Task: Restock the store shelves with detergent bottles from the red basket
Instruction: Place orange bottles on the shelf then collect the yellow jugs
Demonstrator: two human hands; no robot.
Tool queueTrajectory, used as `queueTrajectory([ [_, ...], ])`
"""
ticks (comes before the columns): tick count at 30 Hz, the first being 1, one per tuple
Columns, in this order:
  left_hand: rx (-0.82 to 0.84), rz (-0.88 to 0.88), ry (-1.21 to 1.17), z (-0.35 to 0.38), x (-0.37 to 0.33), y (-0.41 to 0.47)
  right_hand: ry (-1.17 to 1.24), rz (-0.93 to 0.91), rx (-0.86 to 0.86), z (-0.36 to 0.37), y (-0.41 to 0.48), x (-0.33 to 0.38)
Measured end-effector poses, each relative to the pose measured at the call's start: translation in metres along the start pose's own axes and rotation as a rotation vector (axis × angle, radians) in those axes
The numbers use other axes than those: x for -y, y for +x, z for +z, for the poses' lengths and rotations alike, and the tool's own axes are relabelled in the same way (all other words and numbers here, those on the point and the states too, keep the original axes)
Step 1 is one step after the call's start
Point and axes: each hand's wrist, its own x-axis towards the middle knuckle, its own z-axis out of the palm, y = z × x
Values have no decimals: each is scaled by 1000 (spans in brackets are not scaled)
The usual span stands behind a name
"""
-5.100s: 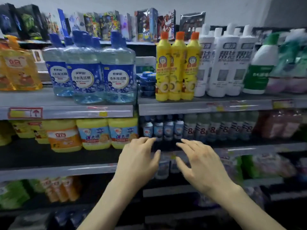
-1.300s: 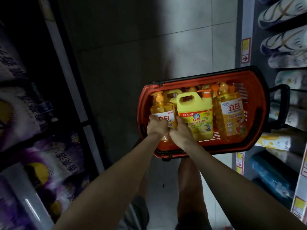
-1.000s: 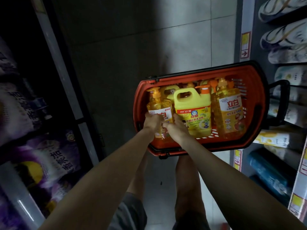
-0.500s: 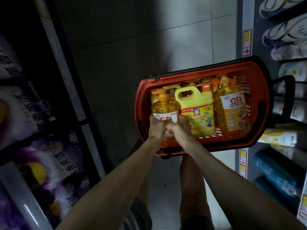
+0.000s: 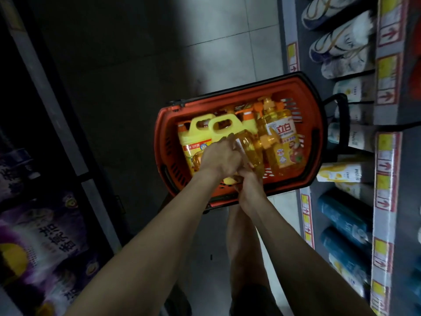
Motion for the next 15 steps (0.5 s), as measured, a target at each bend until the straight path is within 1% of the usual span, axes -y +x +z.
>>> queueTrajectory([
  [3,-31,8,30,8,7,7,-50,-50,-17,-3,12,-3],
  [7,-92,-29,-84,8,18,-1,-108,-120,-26,-3,15,-3],
  [11,-102,-17,-144,-3,20,-18,-108,-169,22,-8,14,3],
  [15,-176,57,-190,-21,8,-43,-95,-226,94,-21,-11,24],
])
